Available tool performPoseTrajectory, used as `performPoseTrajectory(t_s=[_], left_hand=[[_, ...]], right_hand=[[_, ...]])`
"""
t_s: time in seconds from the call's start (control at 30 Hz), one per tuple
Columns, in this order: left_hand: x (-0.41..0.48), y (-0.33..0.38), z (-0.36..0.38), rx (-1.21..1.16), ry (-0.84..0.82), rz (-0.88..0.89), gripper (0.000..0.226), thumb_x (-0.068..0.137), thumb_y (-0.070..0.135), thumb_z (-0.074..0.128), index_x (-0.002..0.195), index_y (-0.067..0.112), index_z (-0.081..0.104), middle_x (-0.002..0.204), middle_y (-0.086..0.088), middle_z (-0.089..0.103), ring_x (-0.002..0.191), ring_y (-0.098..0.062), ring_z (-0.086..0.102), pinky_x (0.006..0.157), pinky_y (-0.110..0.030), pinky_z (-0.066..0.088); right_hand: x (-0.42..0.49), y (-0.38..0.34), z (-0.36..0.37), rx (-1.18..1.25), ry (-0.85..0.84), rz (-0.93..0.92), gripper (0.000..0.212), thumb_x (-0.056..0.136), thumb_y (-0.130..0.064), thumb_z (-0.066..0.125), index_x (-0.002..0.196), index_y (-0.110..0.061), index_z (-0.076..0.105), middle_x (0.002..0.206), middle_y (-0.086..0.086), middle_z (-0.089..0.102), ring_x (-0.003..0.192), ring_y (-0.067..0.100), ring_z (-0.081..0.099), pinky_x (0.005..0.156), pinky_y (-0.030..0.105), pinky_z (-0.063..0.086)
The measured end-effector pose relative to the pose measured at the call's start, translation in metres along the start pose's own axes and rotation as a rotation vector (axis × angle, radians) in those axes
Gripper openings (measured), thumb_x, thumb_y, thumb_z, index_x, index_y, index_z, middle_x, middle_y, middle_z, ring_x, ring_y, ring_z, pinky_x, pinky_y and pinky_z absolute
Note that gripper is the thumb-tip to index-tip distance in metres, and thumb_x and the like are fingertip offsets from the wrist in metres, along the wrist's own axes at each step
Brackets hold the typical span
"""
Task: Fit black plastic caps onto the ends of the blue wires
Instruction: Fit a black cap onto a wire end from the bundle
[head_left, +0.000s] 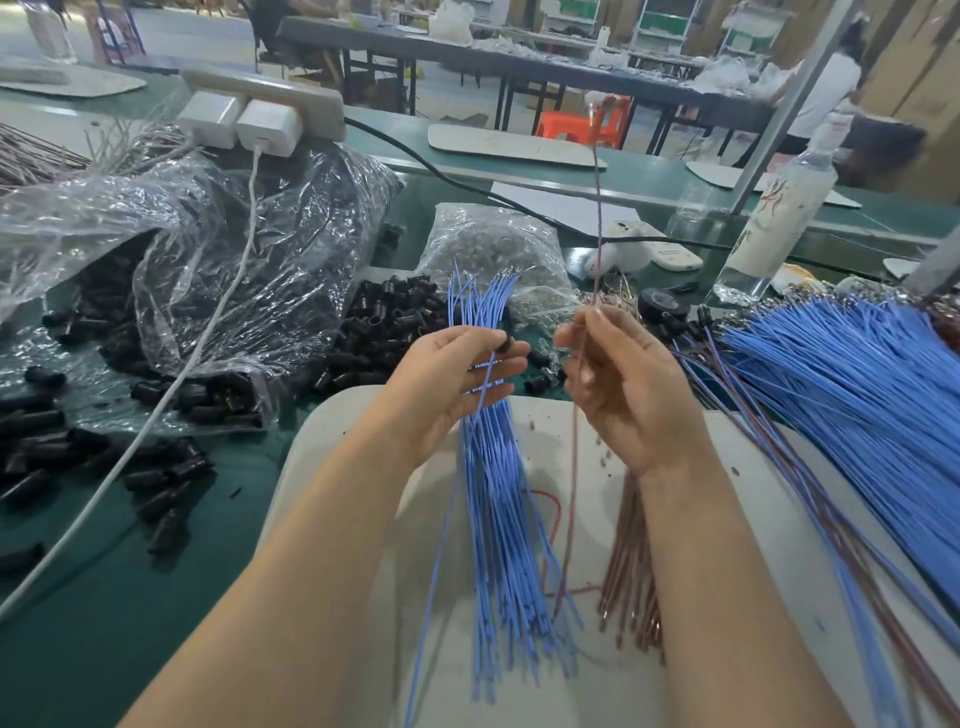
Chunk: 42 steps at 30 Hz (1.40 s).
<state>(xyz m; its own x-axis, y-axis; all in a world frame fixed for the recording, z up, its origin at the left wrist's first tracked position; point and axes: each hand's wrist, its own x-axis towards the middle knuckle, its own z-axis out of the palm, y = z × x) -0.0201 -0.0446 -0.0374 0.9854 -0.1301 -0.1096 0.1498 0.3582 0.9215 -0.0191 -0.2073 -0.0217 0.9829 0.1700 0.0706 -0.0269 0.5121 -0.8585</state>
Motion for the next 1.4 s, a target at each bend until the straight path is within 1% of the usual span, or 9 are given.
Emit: performPoseTrajectory(t_s=[0.13,0.27,0.37,0.53,0.63,0.77,0.93,1.17,1.4], left_hand=[[-0.003,0.001,0.002,0.033,-0.159,-0.083,0.016,0.095,0.013,0.049,0.088,0.009,0.063,0.103,-0.010,0.073,0.097,-0.021,0.069,0.078,-0.032,0.058],[-0.009,-0.004,0.007,0.123,-0.313,-0.135,0.016,0.096,0.012,0.048,0.084,0.014,0.059,0.107,-0.011,0.071,0.100,-0.024,0.068,0.086,-0.034,0.056],[-0.011,-0.004,0.008,0.176,-0.319,-0.114,0.011,0.096,0.012,0.051,0.087,0.012,0.057,0.103,-0.012,0.072,0.083,-0.017,0.070,0.074,-0.027,0.058],[-0.008,-0.001,0.005,0.126,-0.194,0.006,0.010,0.093,0.009,0.054,0.087,0.009,0.061,0.092,-0.009,0.073,0.066,-0.006,0.063,0.065,-0.016,0.052],[-0.005,-0.002,0.004,0.104,-0.139,0.044,0.010,0.092,0.009,0.056,0.086,0.009,0.063,0.085,-0.004,0.074,0.066,-0.003,0.064,0.066,-0.015,0.052],[-0.003,-0.004,0.002,0.146,-0.067,0.089,0.005,0.091,0.012,0.060,0.087,0.010,0.064,0.067,0.006,0.068,0.063,-0.004,0.062,0.065,-0.016,0.053],[0.001,-0.010,0.000,0.523,0.132,0.202,0.002,0.090,0.017,0.063,0.091,0.016,0.062,0.089,-0.003,0.074,0.088,-0.018,0.069,0.088,-0.035,0.053],[0.001,-0.016,-0.002,0.850,0.185,0.385,0.010,0.088,0.018,0.066,0.097,0.014,0.068,0.086,0.006,0.069,0.083,-0.008,0.063,0.070,-0.004,0.041],[0.001,-0.018,0.000,0.972,0.143,0.429,0.009,0.086,0.016,0.067,0.094,0.020,0.069,0.082,0.010,0.067,0.079,-0.004,0.060,0.075,-0.013,0.043]], right_hand=[[0.003,0.004,0.008,-0.249,0.345,-0.204,0.011,0.099,-0.014,0.046,0.089,-0.014,0.051,0.067,0.003,0.068,0.041,0.010,0.042,0.041,0.017,0.035],[0.002,0.000,-0.003,-0.143,0.568,-0.292,0.014,0.102,-0.018,0.041,0.090,-0.020,0.047,0.067,-0.001,0.069,0.045,0.009,0.054,0.045,0.017,0.042],[0.004,-0.001,-0.007,-0.069,0.624,-0.309,0.012,0.103,-0.018,0.038,0.093,-0.019,0.043,0.071,0.002,0.069,0.050,0.011,0.061,0.049,0.018,0.047],[0.008,0.001,-0.008,-0.059,0.547,-0.223,0.013,0.101,-0.021,0.044,0.094,-0.014,0.051,0.075,0.003,0.068,0.057,0.012,0.061,0.052,0.019,0.051],[0.007,0.011,-0.002,-0.403,0.329,-0.080,0.022,0.097,-0.030,0.052,0.087,-0.014,0.062,0.070,-0.004,0.068,0.051,0.006,0.050,0.048,0.016,0.043],[0.005,0.025,0.007,-0.720,0.146,-0.115,0.016,0.094,-0.017,0.058,0.082,-0.010,0.066,0.066,0.002,0.062,0.049,0.005,0.045,0.050,0.021,0.037],[0.005,0.018,0.008,-0.582,0.413,-0.267,0.013,0.099,-0.018,0.049,0.088,-0.018,0.056,0.070,-0.006,0.068,0.049,0.004,0.054,0.050,0.019,0.047],[0.002,0.013,0.011,-0.384,0.419,-0.415,0.014,0.103,-0.017,0.036,0.092,-0.016,0.045,0.075,0.007,0.067,0.054,0.015,0.066,0.053,0.021,0.052],[0.003,0.011,0.008,-0.354,0.451,-0.510,0.015,0.104,-0.016,0.035,0.092,-0.016,0.044,0.070,0.003,0.067,0.052,0.015,0.064,0.053,0.022,0.051]])
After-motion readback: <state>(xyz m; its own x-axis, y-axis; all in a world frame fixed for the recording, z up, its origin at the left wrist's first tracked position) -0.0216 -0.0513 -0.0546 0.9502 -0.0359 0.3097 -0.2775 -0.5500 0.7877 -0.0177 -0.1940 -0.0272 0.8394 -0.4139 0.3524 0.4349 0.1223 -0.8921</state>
